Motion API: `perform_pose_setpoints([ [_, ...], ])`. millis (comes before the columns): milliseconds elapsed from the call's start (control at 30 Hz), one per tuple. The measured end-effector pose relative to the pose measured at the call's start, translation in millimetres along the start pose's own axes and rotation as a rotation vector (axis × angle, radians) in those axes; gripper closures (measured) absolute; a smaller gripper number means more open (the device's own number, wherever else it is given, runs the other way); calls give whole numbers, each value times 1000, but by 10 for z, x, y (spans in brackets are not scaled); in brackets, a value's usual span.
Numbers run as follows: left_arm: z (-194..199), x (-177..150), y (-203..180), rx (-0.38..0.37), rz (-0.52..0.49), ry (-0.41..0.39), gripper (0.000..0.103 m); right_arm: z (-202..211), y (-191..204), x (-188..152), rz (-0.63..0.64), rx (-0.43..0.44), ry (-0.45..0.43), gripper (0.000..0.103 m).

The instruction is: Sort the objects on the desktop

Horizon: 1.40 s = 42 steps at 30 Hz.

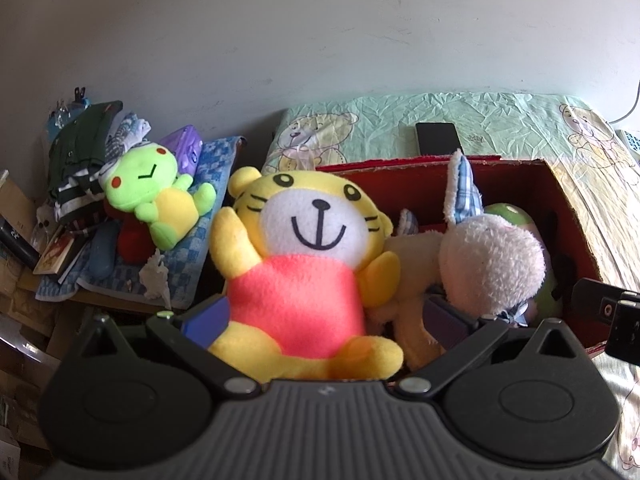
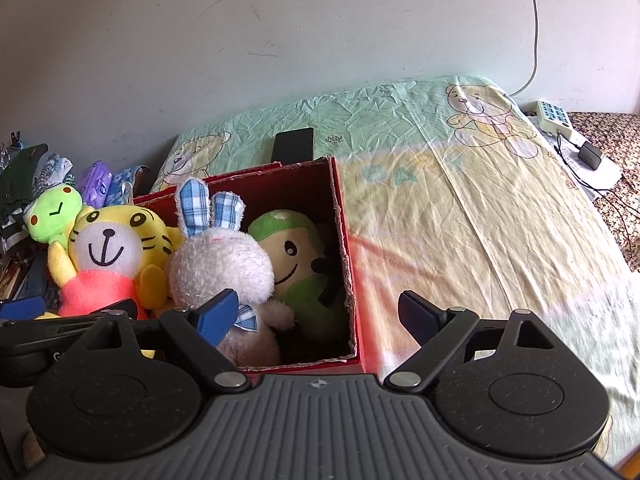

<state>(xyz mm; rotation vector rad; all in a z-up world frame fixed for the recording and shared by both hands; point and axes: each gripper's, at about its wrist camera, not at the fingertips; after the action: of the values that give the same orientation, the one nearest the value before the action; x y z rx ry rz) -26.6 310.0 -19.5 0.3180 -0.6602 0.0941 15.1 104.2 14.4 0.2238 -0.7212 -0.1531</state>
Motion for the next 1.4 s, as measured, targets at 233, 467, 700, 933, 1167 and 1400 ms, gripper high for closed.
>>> perform_pose_setpoints([
  [233, 6, 24, 16, -5, 17, 13, 0, 19, 88, 59, 40, 9, -15, 14],
  [467, 13, 30, 36, -5, 22, 28, 0, 35, 139, 83, 38, 23, -24, 14],
  [700, 112, 43, 88, 10, 32, 2, 0, 26, 127, 94, 30, 21, -26, 14],
  [933, 71, 28, 123, 21, 38, 11, 0, 20, 141, 98, 44, 8, -32, 14],
  [1167, 42, 5, 140, 25, 48, 20, 0, 0, 167, 82, 56, 4, -26, 14],
  [1400, -84, -9, 229, 17, 92, 77, 0, -11, 229, 83, 68, -6, -27, 14],
])
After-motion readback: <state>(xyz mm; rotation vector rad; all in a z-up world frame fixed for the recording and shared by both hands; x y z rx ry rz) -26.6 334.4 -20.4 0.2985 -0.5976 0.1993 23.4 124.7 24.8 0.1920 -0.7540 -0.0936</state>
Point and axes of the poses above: each gripper's, at about its wrist camera, not at the fingertips, and z roughly against the way its jaws point, y to its left, x to its top, and after that the axes turned 5 degrees about x, right-handed
